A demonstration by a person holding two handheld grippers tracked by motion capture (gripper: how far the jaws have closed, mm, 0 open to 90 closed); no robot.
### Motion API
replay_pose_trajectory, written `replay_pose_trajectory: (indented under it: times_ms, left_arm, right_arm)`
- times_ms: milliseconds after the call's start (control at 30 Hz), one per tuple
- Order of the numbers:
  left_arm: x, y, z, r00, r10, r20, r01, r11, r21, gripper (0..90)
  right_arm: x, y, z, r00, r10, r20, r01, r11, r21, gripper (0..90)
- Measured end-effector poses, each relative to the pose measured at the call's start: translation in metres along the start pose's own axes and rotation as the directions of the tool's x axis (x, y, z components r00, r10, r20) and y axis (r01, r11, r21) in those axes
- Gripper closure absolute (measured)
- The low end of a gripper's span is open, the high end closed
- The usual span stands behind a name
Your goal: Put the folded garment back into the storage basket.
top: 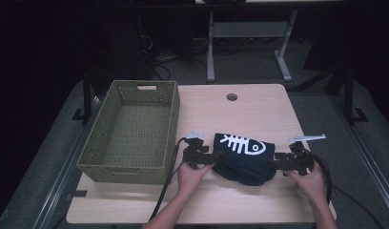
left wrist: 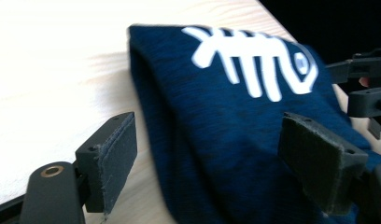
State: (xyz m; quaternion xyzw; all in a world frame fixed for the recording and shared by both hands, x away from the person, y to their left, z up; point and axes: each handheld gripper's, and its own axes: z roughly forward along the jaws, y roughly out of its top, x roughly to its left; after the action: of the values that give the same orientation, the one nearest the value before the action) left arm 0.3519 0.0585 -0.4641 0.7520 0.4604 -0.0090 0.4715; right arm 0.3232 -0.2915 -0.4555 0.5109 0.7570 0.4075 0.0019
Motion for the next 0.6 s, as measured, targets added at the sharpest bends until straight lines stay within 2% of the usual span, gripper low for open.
replay_pose_trajectory:
  times_ms: [100,200,233,300,367,433,467,567,600]
  left_arm:
    - [0.008,0.0,0.006,0.9993,-0.035,0.01,0.035,0.9991,0.024,21.1]
    - [0.009,0.001,0.01,0.999,-0.043,0.014,0.043,0.998,0.047,21.8]
    - [0.009,0.0,0.013,0.999,-0.038,0.023,0.037,0.9978,0.055,23.8]
    - [0.007,0.0,0.014,0.999,-0.037,0.024,0.036,0.9977,0.057,26.1]
    - [0.007,0.0,0.014,0.9993,-0.032,0.022,0.03,0.9977,0.061,27.3]
    - [0.005,-0.001,0.015,0.9993,-0.017,0.034,0.015,0.9976,0.068,33.7]
    - [0.005,-0.001,0.015,0.9993,-0.017,0.034,0.015,0.9976,0.068,34.9]
    - [0.003,-0.004,0.016,0.9981,-0.026,0.055,0.022,0.9969,0.075,42.6]
    - [0.003,-0.004,0.016,0.9981,-0.026,0.055,0.022,0.9969,0.075,44.7]
  right_arm:
    - [-0.003,0.0,0.008,0.9996,0.026,-0.006,-0.026,1.0,0.017,23.7]
    - [-0.004,0.0,0.013,0.9992,0.041,0.001,-0.041,0.999,0.028,24.9]
    - [-0.006,-0.002,0.015,0.9986,0.053,0.0,-0.053,0.999,0.012,29.1]
    - [-0.008,-0.003,0.015,0.9981,0.062,-0.003,-0.062,0.998,-0.003,31.5]
    - [-0.007,-0.004,0.015,0.9982,0.06,0.004,-0.06,0.998,-0.007,33.2]
    - [-0.003,-0.004,0.016,0.999,0.038,0.023,-0.038,0.999,0.002,39.0]
    - [-0.003,-0.004,0.016,0.999,0.038,0.023,-0.038,0.999,0.002,39.0]
    - [0.0,-0.004,0.019,0.9985,0.052,0.018,-0.052,0.999,0.002,49.0]
    - [0.0,-0.004,0.019,0.9985,0.052,0.018,-0.052,0.999,0.002,49.0]
